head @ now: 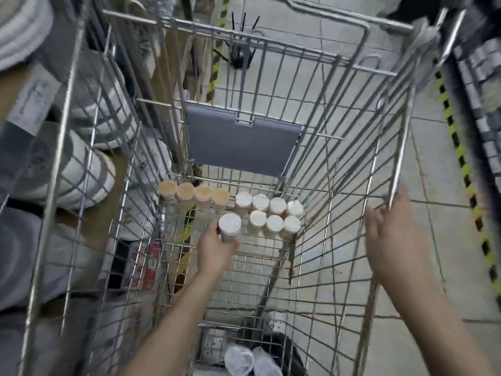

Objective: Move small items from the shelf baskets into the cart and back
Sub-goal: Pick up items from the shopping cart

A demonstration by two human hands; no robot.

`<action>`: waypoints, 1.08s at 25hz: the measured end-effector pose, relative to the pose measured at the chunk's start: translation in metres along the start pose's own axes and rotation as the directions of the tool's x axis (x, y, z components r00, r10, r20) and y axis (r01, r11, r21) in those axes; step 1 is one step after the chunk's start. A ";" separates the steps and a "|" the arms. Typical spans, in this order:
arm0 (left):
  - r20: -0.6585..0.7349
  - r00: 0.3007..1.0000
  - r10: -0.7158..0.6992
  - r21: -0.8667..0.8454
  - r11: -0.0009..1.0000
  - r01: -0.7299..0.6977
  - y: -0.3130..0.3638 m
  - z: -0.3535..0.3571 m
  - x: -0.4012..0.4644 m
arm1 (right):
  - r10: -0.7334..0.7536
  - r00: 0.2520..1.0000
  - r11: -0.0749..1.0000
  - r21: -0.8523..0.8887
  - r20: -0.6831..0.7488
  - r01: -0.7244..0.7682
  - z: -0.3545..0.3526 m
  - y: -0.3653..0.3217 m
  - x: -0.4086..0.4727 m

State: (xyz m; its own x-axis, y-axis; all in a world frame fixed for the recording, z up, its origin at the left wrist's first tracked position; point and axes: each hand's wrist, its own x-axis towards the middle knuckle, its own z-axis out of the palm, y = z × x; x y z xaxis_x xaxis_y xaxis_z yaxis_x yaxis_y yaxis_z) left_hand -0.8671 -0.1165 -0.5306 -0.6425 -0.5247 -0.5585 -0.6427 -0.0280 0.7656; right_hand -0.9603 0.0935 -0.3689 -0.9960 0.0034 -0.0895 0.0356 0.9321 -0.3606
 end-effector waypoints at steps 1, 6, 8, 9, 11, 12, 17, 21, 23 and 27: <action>0.000 1.000 0.008 0.009 1.000 -0.008 0.001 0.009 0.011 | -0.002 1.000 0.993 0.117 0.016 0.000 0.006 -0.001 -0.002; -0.056 0.997 0.058 0.080 0.995 -0.054 -0.016 0.037 0.057 | -0.051 0.986 0.984 0.160 -0.157 0.077 0.019 -0.001 -0.003; -0.057 0.994 0.094 0.114 0.990 -0.087 -0.030 0.044 0.067 | -0.153 0.966 0.983 0.065 -0.210 0.170 0.022 0.001 -0.002; -0.056 0.992 0.115 0.146 0.984 -0.106 -0.035 0.047 0.069 | -0.209 0.949 0.977 0.000 -0.236 0.215 0.023 0.002 -0.002; -0.048 0.989 0.142 0.210 0.969 -0.129 -0.041 0.051 0.075 | -0.267 0.929 0.964 -0.081 -0.256 0.254 0.025 0.005 -0.003; -0.053 0.989 0.136 0.224 0.967 -0.121 -0.042 0.054 0.076 | -0.277 0.926 0.961 -0.092 -0.258 0.261 0.025 0.006 -0.003; -0.100 0.993 0.056 0.197 0.980 -0.035 -0.040 0.068 0.085 | -0.266 0.926 0.964 -0.063 -0.269 0.259 0.027 0.007 -0.004; -0.080 0.997 0.019 0.129 0.992 -0.009 -0.044 0.069 0.090 | -0.281 0.919 0.959 -0.067 -0.276 0.274 0.028 0.007 -0.002; -0.055 0.998 0.014 0.112 0.994 -0.008 -0.043 0.067 0.088 | -0.273 0.922 0.962 -0.063 -0.274 0.266 0.028 0.006 -0.003; 0.066 0.998 0.021 0.180 0.983 -0.033 -0.034 0.053 0.073 | -0.255 0.930 0.967 -0.079 -0.265 0.243 0.026 0.004 -0.002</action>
State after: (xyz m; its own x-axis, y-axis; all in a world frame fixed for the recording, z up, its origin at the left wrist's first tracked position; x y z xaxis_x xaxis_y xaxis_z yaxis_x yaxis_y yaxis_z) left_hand -0.9139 -0.1090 -0.6144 -0.6818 -0.4683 -0.5619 -0.6860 0.1425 0.7135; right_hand -0.9560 0.0878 -0.3943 -0.9570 -0.1384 0.2549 -0.2138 0.9306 -0.2972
